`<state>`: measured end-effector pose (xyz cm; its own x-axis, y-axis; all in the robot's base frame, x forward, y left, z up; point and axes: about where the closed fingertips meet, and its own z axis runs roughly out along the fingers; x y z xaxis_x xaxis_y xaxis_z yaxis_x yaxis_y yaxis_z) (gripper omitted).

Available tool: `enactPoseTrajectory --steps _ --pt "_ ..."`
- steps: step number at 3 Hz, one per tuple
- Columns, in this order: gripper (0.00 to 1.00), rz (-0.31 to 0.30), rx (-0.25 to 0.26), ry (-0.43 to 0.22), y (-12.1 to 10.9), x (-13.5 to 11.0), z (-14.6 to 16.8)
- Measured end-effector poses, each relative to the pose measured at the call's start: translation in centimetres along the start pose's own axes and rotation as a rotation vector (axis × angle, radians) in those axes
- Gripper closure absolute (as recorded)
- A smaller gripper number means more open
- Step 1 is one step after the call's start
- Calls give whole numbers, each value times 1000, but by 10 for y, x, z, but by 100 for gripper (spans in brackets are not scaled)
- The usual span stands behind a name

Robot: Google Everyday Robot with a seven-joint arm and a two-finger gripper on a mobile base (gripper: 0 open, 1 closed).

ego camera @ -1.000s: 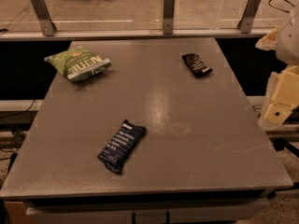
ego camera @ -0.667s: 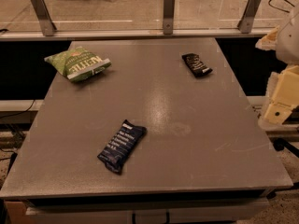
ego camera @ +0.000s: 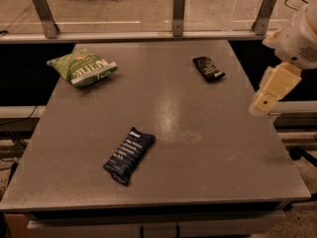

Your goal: Pick rxbar chocolate

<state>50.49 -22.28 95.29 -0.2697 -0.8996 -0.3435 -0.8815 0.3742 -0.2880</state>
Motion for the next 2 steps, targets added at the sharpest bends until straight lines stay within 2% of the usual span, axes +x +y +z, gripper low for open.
enactPoseTrajectory --steps 1,2 --pt "0 91 27 -103 -50 -8 42" --pt "0 154 32 -216 -87 -23 83"
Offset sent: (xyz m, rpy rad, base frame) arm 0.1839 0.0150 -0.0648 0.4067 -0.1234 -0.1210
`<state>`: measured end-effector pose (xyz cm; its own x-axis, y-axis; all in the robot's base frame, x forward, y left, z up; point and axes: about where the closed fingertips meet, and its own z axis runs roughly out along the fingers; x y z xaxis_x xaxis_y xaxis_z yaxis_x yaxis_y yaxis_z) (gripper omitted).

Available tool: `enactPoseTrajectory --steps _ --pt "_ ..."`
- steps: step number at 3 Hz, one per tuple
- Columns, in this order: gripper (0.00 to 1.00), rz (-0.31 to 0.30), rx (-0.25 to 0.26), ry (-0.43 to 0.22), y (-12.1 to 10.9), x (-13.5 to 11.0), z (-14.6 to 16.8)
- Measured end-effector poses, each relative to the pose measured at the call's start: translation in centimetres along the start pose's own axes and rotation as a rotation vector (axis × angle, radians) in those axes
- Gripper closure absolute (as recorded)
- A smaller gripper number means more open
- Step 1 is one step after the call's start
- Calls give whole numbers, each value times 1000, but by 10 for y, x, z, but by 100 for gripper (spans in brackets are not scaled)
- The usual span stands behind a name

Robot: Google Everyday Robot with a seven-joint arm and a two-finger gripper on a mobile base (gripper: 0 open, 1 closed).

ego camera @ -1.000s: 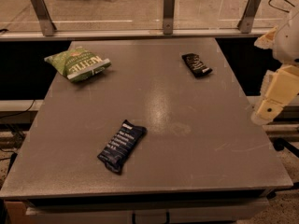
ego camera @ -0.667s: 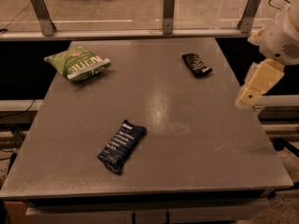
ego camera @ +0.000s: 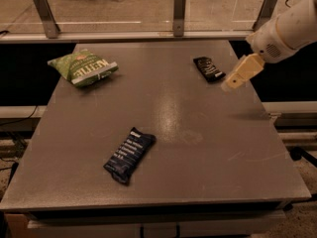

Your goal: Pick rxbar chocolate

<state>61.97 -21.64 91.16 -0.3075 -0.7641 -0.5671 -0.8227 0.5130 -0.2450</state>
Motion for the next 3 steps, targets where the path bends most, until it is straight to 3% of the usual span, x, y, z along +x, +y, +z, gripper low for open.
enactPoseTrajectory --steps 1,2,3 --pt "0 26 15 -97 -28 -9 41" --pt "0 67 21 -153 -49 -9 73" --pt "0 101 -7 -187 -54 -15 98"
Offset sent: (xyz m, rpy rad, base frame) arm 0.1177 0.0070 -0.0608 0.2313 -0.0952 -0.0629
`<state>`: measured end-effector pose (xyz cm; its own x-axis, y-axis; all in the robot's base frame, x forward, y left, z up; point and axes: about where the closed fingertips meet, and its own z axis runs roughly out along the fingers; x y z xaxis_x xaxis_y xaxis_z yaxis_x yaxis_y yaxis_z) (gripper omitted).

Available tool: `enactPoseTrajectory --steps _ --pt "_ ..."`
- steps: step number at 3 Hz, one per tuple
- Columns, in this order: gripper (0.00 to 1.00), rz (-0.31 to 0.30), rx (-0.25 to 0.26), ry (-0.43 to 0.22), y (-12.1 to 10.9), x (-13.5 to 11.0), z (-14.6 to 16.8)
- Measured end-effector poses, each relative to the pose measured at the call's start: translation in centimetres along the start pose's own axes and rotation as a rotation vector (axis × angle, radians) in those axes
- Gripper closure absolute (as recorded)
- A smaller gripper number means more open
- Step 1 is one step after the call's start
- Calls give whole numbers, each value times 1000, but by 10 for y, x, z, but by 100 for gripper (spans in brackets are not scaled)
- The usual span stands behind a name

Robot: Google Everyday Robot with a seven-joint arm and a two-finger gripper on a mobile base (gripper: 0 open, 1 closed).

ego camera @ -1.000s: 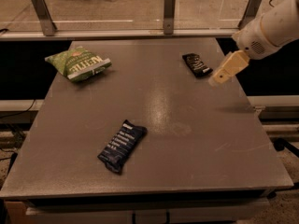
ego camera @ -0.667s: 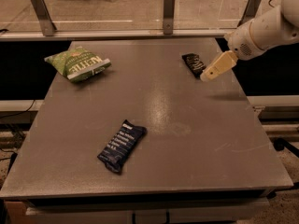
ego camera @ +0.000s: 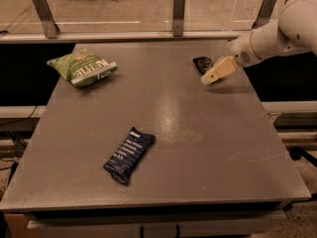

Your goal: Pick rxbar chocolate

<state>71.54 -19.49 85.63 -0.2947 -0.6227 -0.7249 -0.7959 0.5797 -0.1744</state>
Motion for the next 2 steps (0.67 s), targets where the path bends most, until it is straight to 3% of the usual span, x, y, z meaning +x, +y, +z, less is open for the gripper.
enactPoseTrajectory --steps 2 --pt "41 52 -61 -11 3 7 31"
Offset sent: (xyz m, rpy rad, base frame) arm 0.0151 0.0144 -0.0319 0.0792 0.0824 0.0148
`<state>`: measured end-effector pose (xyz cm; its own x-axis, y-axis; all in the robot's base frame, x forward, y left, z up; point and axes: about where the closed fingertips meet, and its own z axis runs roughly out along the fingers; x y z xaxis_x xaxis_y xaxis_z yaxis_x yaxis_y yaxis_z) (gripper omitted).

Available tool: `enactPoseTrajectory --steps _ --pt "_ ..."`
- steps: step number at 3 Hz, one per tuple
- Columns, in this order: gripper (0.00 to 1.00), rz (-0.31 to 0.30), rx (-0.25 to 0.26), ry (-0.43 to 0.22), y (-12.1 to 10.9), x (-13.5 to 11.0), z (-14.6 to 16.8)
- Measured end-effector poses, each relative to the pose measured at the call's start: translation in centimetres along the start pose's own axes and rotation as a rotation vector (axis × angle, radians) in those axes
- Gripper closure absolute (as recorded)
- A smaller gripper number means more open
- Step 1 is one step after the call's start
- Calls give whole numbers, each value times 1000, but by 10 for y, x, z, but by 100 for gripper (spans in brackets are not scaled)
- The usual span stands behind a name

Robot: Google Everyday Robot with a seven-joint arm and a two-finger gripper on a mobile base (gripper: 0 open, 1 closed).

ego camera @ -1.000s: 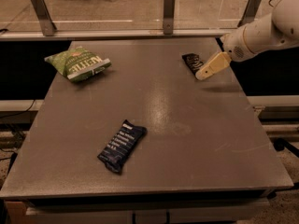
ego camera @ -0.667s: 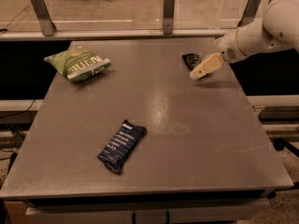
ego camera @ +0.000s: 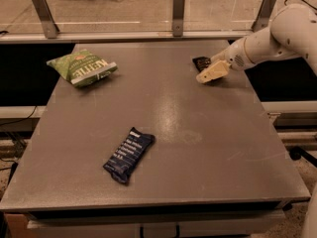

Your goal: Pick rxbar chocolate

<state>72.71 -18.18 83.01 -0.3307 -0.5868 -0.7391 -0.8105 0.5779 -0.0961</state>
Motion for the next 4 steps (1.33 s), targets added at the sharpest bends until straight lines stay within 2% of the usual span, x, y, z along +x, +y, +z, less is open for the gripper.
enactPoseTrajectory --steps 1,2,3,4 --pt "64 -7 -21 -6 2 -7 0" --pt "87 -59 -50 -36 13 -31 -12" --pt "100 -149 -116 -93 39 -68 -24" --pt "100 -217 -223 -182 69 -95 -35"
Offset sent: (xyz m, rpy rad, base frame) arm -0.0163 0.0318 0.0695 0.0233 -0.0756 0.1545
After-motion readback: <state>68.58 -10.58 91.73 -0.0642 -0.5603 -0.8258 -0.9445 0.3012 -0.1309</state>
